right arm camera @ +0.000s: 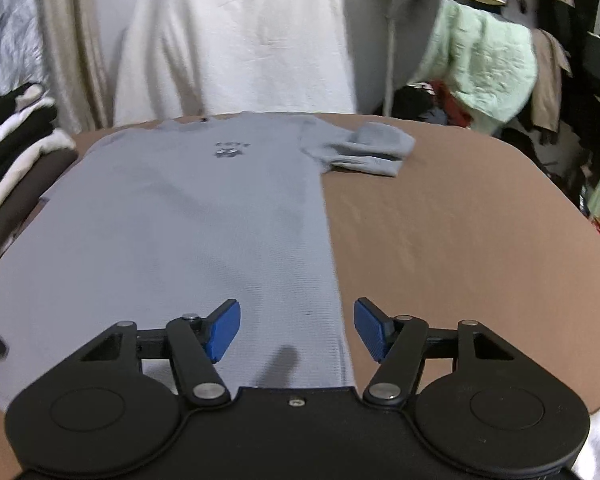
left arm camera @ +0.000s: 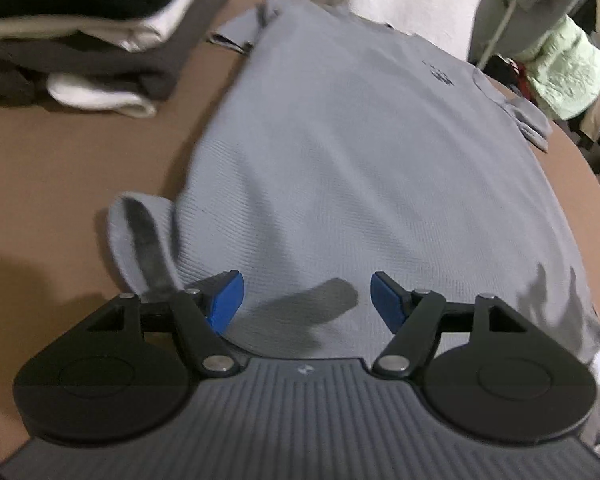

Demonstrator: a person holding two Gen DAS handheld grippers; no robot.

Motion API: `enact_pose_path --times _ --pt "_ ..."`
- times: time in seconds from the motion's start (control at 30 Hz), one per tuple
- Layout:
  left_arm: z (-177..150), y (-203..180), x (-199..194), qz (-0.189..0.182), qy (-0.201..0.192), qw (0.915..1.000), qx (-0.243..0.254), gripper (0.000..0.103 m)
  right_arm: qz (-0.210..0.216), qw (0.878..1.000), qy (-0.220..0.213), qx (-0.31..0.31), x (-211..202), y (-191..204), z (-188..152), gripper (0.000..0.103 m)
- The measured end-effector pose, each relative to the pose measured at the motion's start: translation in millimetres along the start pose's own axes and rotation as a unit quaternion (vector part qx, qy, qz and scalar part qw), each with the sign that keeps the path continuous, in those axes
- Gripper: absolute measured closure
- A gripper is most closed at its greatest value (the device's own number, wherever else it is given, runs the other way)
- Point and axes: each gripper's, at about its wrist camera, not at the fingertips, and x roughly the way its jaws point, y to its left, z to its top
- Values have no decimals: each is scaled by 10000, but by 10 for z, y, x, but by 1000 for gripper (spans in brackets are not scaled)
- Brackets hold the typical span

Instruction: Fold clothes

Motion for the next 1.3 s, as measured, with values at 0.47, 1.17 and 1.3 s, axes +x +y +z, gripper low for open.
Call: enact_pose_path --times 0.47,1.17,1.3 --pt "152 -152 -66 363 -197 9990 152 33 379 9986 220 -298 134 -129 -224 30" --pt "55 -611 -139 730 -224 9893 1246 33 1122 9913 -29 -684 -76 -560 -330 62" --pt "31 -562 -31 1031 62 9861 1305 33 1246 9822 174 -1398 -109 -429 -361 63"
